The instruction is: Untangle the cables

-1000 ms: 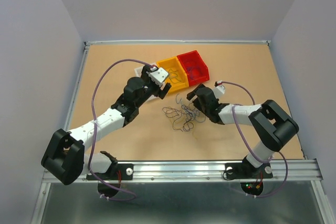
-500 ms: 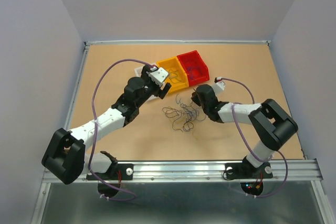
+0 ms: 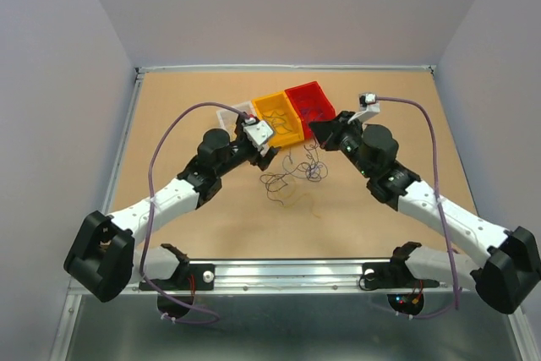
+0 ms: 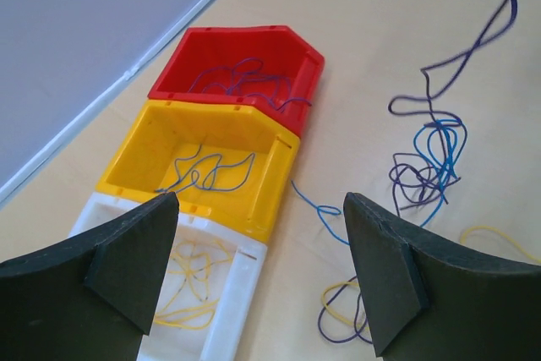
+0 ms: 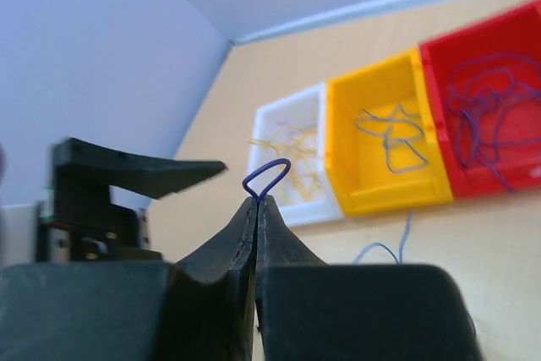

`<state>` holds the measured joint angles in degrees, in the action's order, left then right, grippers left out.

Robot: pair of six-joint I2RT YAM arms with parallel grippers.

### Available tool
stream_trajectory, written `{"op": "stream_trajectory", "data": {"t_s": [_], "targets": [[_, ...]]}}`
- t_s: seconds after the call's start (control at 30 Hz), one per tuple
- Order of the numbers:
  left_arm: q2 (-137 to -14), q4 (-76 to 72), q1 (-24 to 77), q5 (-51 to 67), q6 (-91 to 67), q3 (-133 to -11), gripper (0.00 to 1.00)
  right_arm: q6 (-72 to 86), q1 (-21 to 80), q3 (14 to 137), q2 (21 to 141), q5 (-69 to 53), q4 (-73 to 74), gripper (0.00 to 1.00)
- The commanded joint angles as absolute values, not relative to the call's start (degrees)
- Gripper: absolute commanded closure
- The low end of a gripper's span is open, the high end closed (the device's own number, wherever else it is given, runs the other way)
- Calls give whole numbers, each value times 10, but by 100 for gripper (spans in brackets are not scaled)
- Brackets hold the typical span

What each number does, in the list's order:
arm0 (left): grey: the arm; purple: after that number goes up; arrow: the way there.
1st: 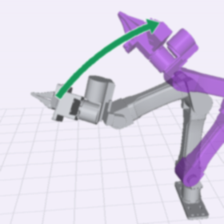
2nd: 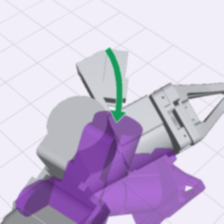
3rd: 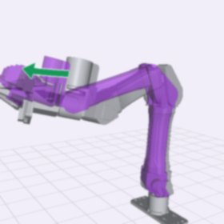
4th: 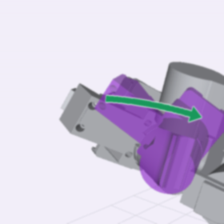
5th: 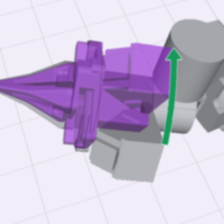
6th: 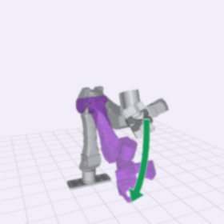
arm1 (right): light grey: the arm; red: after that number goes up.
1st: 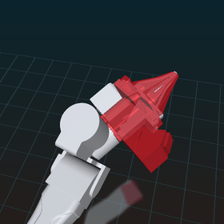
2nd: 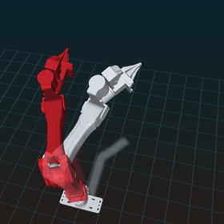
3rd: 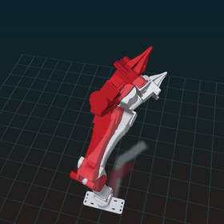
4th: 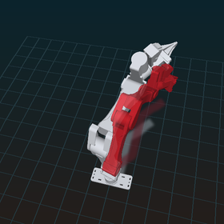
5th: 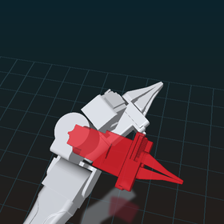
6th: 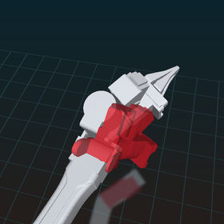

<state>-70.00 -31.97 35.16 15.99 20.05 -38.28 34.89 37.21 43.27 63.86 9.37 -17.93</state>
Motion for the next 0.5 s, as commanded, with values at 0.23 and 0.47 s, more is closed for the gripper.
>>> {"op": "stream_trajectory", "data": {"t_s": [0.23, 0.47], "targets": [[-598, -436, 351, 315, 113, -381, 5, 295, 375, 654, 552, 4, -80, 99], [-635, -489, 352, 351, 64, -444, 5, 308, 375, 727, 584, -41, -56, 99]]}}
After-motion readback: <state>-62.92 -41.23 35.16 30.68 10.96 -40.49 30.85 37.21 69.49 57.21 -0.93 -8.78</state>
